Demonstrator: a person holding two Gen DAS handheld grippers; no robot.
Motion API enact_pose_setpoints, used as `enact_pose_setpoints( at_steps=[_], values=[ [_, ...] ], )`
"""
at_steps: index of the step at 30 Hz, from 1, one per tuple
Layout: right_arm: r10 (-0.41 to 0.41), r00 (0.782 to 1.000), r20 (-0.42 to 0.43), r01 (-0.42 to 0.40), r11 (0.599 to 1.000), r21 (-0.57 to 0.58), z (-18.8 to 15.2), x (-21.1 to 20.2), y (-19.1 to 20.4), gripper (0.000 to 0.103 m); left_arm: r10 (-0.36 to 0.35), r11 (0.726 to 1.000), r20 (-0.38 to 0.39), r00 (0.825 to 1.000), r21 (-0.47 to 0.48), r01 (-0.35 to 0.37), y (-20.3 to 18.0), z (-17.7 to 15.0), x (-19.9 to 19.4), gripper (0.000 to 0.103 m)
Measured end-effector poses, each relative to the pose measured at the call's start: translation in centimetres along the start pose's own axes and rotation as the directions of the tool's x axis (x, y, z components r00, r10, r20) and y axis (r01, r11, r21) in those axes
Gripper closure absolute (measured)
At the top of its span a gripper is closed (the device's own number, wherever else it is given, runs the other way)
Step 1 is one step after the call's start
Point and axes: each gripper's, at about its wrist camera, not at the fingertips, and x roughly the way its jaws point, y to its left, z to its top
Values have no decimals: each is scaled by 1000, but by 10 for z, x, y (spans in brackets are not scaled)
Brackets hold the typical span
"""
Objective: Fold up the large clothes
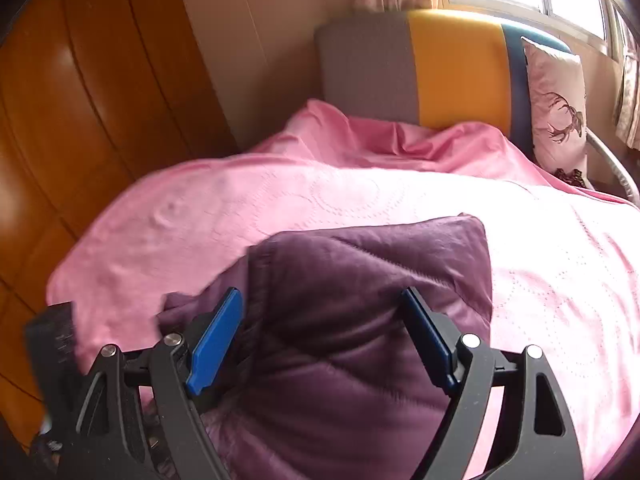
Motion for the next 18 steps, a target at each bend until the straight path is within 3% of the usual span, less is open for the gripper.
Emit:
enact_pose_setpoints(
  at_steps=[2, 9, 14, 18],
  values=[
    [-27, 998, -52, 26, 1000, -11, 0, 21, -3, 21, -22, 999, -16, 1000, -23, 22, 9, -5, 4, 27],
    [-67, 993, -95, 63, 997, -49, -31, 49, 10, 16, -100, 994, -46, 994, -56, 97, 29, -16, 21, 27],
    [-27, 989, -143, 27, 1000, 1, -37, 73, 1, 15, -153, 985, -52, 987, -90, 148, 42, -18, 32, 27],
    [52, 992, -116, -45, 997, 57, -33, 53, -6, 14, -150, 987, -51, 987, -73, 146, 42, -18, 30, 27]
  ],
)
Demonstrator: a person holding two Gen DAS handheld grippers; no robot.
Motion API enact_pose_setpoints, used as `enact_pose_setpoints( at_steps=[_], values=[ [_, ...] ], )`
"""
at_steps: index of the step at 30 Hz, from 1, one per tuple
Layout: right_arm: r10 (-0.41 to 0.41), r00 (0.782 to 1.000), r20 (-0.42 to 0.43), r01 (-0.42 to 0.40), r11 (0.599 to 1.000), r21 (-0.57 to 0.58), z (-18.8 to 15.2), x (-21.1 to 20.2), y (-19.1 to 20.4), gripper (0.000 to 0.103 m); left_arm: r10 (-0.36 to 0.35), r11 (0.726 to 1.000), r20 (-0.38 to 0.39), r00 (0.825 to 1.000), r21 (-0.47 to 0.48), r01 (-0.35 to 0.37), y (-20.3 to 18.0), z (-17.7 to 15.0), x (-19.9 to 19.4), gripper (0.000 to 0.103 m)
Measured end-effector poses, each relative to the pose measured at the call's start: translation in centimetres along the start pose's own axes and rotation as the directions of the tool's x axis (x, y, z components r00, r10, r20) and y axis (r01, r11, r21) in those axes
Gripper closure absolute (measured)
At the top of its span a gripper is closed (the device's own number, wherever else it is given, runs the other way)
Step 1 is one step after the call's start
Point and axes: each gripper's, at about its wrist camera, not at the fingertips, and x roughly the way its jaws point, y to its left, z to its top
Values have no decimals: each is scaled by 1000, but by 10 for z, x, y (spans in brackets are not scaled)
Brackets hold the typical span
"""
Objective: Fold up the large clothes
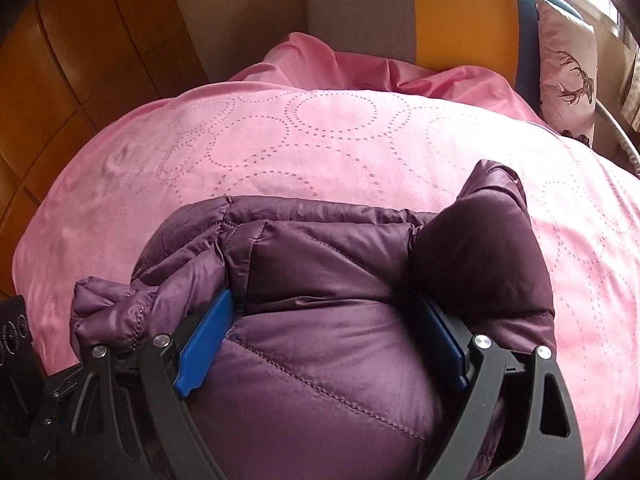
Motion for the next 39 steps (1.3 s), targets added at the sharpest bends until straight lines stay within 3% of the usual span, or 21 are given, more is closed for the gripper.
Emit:
enact_pose_setpoints(
  at_steps=[3, 6, 8, 10, 12, 14, 16, 18, 20, 22, 27, 33, 36, 39],
  values=[
    [99, 990, 98, -107, 991, 76, -8, -42, -20, 8, -10, 1000, -2, 1000, -6, 10, -1, -1, -4, 27],
    [112, 978, 173, -140, 977, 159, -27, -79, -53, 3, -22, 1000, 4, 1000, -11, 22, -2, -4, -8, 29],
    [108, 981, 160, -141, 968, 209, -45, -87, -76, 2, -41, 999, 9, 999, -22, 42, 2, -6, -10, 29],
    [165, 979, 117, -192, 945, 267, -67, -82, -96, 2, -63, 998, 13, 998, -26, 63, 3, -7, -12, 32],
    [279, 954, 106, -298, 899, 322, -85, -73, -108, 2, -90, 995, 16, 996, -35, 91, 4, -9, -13, 32],
    [391, 913, 111, -405, 849, 340, -97, -63, -108, 4, -125, 991, 16, 992, -48, 126, 7, -11, -14, 34],
    [420, 900, 115, -434, 837, 333, -101, -58, -104, 8, -163, 985, 18, 987, -62, 163, 9, -15, -17, 39],
    [434, 893, 121, -449, 831, 328, -101, -60, -105, 18, -202, 976, 24, 979, -76, 203, 10, -18, -18, 48],
    [432, 893, 126, -449, 844, 295, -100, -72, -105, 38, -219, 971, 34, 975, -88, 221, 11, -20, -18, 51],
    [426, 893, 146, -450, 856, 256, -99, -90, -106, 46, -248, 962, 49, 967, -109, 252, 8, -24, -19, 53],
    [367, 895, 254, -423, 878, 223, -102, -147, -139, 50, -299, 954, 24, 954, -22, 300, -34, -20, -14, 58],
    [197, 919, 340, -308, 899, 311, -119, -198, -220, 50, -396, 914, -72, 916, 63, 400, -120, 14, 46, 58],
    [70, 952, 297, -183, 910, 372, -133, -199, -257, 50, -377, 913, -140, 916, 112, 393, -163, 28, 87, 58],
    [7, 978, 209, -96, 904, 416, -151, -180, -274, 48, -225, 940, -223, 948, 205, 272, -197, 27, 133, 57]
  ],
)
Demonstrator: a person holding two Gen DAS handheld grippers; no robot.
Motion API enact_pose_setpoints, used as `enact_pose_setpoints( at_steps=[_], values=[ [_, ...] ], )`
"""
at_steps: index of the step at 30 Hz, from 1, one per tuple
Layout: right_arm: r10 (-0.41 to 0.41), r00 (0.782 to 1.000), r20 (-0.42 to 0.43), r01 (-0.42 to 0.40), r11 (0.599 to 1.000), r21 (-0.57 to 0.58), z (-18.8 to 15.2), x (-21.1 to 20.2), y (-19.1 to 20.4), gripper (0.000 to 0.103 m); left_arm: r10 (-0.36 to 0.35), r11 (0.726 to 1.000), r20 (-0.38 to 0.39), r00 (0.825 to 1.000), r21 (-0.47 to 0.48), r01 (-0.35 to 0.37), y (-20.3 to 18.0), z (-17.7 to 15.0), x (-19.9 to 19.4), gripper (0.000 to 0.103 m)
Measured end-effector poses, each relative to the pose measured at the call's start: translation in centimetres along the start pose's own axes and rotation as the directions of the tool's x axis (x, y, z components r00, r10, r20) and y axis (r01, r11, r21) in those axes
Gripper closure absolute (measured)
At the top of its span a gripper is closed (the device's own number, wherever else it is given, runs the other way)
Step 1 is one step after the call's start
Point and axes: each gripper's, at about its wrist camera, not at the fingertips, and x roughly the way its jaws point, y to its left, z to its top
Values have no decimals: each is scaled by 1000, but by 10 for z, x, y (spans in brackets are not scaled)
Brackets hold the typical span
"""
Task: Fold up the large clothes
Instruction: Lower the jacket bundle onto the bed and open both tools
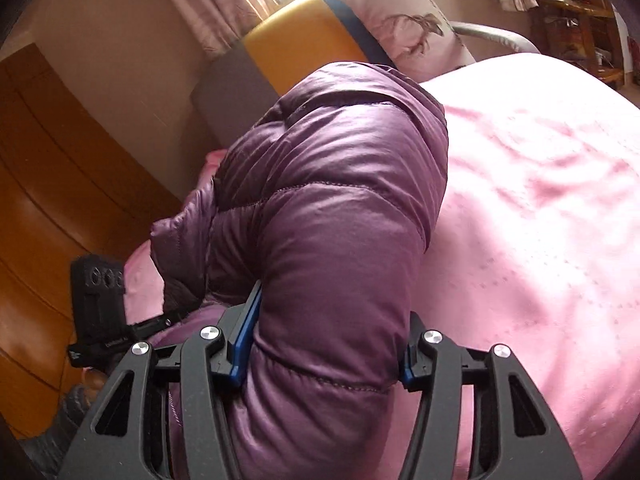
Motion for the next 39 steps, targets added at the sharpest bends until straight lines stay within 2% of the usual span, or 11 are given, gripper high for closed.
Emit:
enact_pose_setpoints(
  at_steps=[2, 3, 5, 9, 11, 15, 18, 22, 29, 32, 39],
  values=[
    [-4, 1000, 17, 4, 1000, 15, -8, -2, -7, 41, 105, 994, -22, 994, 4, -105, -3, 2, 19, 35],
    [-22, 999, 28, 22, 1000, 13, -9, -5, -7, 37, 144, 990, -15, 989, 5, -144, -4, 1, 21, 30],
    [-80, 996, 47, 81, 997, -19, -12, -13, -2, 22, 163, 986, -4, 987, 24, -163, -8, -3, 19, 30],
    [-193, 976, 103, 199, 979, -46, -10, -32, 19, 17, 279, 952, 53, 959, 116, -283, -29, 0, 3, 30],
    [-237, 958, 163, 249, 967, -59, -13, -46, 30, 16, 316, 931, 132, 939, 146, -334, -44, 3, -16, 30],
    [-326, 910, 255, 370, 917, -151, -23, -55, 65, 16, 252, 945, 251, 935, 144, -294, -64, 20, -46, 30],
    [-316, 917, 242, 367, 908, -203, -29, -38, 82, 16, 157, 953, 291, 944, 207, -222, -92, 39, -51, 30],
    [-332, 910, 247, 397, 871, -289, -41, -15, 102, 17, 101, 940, 219, 970, 297, -165, -115, 51, -27, 32],
    [-288, 932, 220, 347, 887, -305, -45, 17, 86, 16, 176, 966, 71, 982, 178, -186, -50, 48, 52, 41],
    [-300, 931, 208, 355, 875, -330, -48, 30, 88, 16, 135, 984, 69, 988, 107, -142, -26, 39, 51, 41],
    [-311, 934, 175, 354, 872, -339, -48, 56, 80, 16, 147, 984, 96, 984, 84, -155, -4, 26, 55, 41]
  ],
)
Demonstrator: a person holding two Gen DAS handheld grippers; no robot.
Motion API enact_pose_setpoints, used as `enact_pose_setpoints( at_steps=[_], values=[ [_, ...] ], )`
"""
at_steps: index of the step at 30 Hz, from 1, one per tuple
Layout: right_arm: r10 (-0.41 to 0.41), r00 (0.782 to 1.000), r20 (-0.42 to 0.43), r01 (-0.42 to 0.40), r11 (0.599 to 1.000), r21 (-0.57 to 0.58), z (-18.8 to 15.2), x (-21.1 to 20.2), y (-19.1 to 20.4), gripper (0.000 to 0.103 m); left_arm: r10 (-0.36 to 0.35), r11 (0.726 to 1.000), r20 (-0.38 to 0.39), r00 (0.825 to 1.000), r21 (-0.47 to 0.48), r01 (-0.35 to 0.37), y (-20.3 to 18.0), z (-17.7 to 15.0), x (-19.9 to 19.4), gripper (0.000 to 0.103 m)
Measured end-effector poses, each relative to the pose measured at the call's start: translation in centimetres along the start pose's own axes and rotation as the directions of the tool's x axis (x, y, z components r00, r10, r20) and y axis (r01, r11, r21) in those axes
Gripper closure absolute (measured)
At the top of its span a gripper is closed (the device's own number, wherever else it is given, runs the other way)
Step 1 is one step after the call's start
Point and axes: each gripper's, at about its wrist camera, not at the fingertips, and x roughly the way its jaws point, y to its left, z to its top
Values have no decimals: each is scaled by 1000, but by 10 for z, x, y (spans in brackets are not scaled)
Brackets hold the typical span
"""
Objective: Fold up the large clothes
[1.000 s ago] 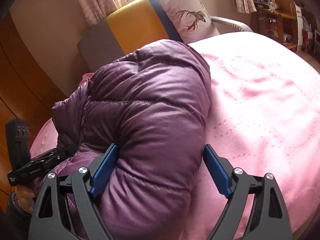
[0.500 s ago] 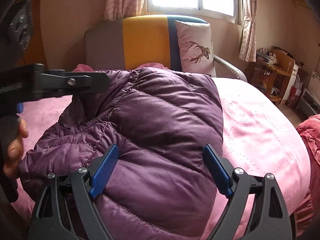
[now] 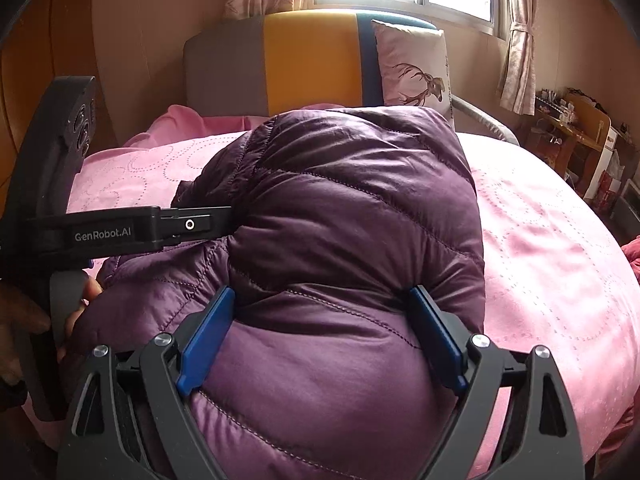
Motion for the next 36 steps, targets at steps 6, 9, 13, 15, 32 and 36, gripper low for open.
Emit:
enact_pose_setpoints(
  at_steps=[6, 9, 13, 15, 32, 36],
  values=[
    [-68, 998, 13, 69, 997, -17, 4, -14, 6, 14, 74, 996, 17, 997, 39, -75, -13, -4, -13, 41],
    [-84, 996, 30, 84, 996, 19, -1, -29, 7, 10, 146, 985, 58, 988, 83, -151, -30, -7, -32, 31],
    [-90, 995, 32, 87, 993, 78, -5, -47, 3, 9, 219, 970, 119, 969, 83, -229, -38, -15, -59, 15],
    [-94, 995, 23, 91, 991, 97, -6, -54, 4, 8, 219, 973, 127, 967, 51, -227, -36, -20, -71, 15],
    [-176, 984, -19, 177, 963, 204, -22, -91, 34, 2, 360, 923, 222, 906, 53, -380, -45, -69, -125, 9],
    [-195, 981, -14, 193, 955, 224, -28, -104, 40, 2, 369, 923, 227, 901, 28, -385, -41, -75, -131, 7]
  ],
)
